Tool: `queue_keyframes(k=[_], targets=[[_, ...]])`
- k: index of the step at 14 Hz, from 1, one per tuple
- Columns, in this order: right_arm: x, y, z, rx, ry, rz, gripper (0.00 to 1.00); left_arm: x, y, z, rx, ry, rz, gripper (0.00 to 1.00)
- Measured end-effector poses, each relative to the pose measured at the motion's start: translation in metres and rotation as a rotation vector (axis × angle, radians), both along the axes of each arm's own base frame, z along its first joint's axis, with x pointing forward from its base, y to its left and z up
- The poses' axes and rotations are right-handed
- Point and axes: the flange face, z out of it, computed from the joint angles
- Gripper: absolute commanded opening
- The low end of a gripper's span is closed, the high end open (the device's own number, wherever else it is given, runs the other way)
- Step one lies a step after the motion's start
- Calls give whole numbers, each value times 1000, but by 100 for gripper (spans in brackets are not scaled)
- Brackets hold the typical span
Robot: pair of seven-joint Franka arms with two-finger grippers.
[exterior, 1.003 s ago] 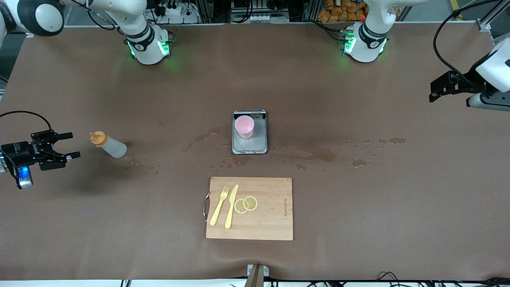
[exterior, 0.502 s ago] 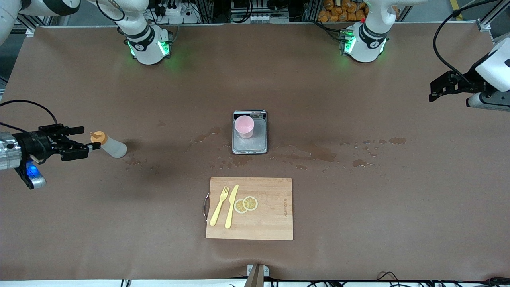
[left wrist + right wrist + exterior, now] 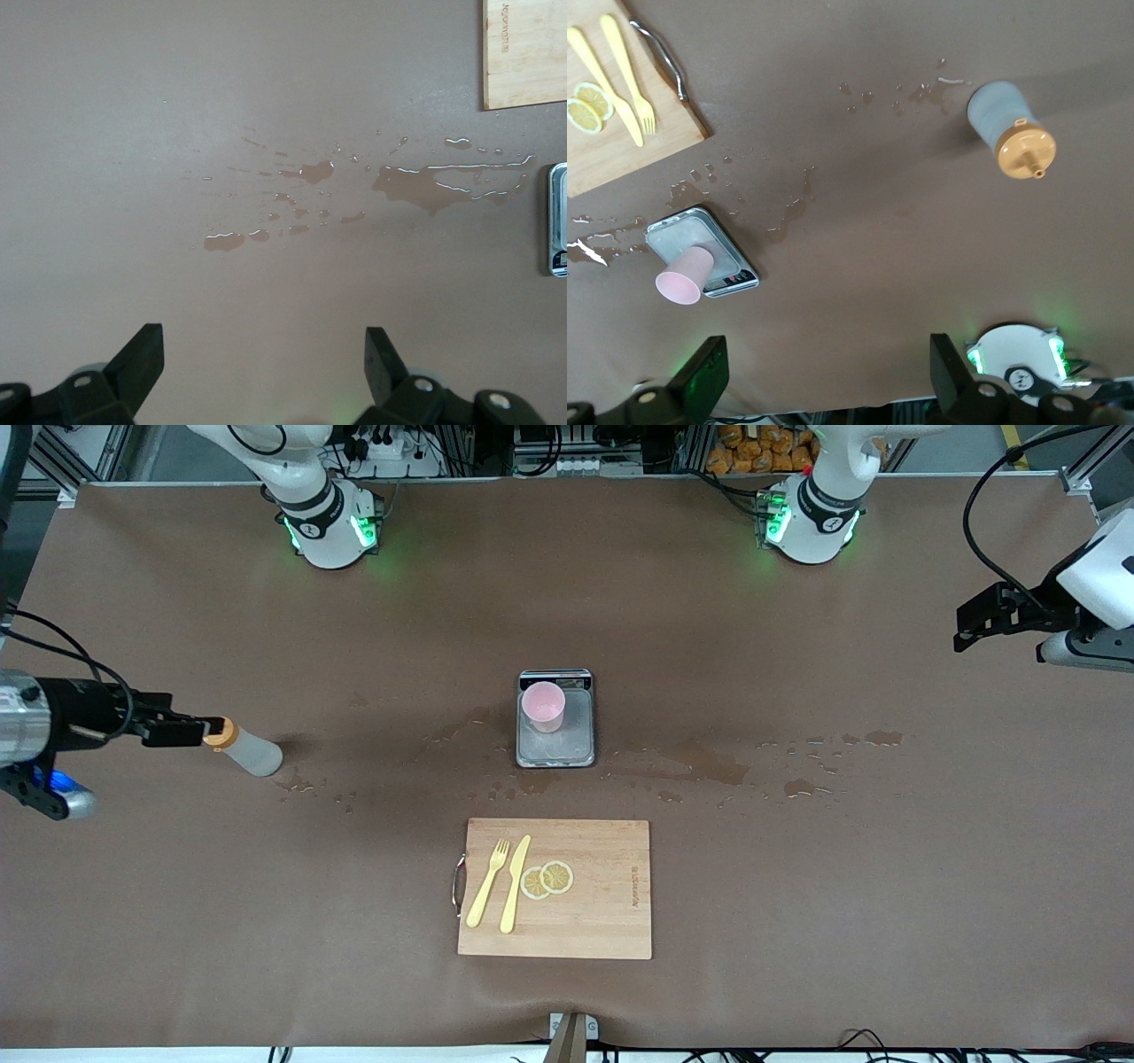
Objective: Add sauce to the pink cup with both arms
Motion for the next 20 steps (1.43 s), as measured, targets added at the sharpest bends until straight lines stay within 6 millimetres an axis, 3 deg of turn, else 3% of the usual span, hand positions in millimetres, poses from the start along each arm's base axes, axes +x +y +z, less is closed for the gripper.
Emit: queue_keyframes(k=[3,10,14,17,20], targets=[[-12,-1,21,-11,-34,29,100,0,0,0,0,0,0,100],[-32,19,35,-40,-164,209,100,0,0,0,0,0,0,100],[-63,25,55,-114,-274,248,100,0,-1,3,-1,-7,-1,100],[-87,12,69,-140,-307,245,100,0,0,4,-1,-9,0,100],[-92,-4,69,-141,-329,244,100,0,1,4,-1,-9,1,100]])
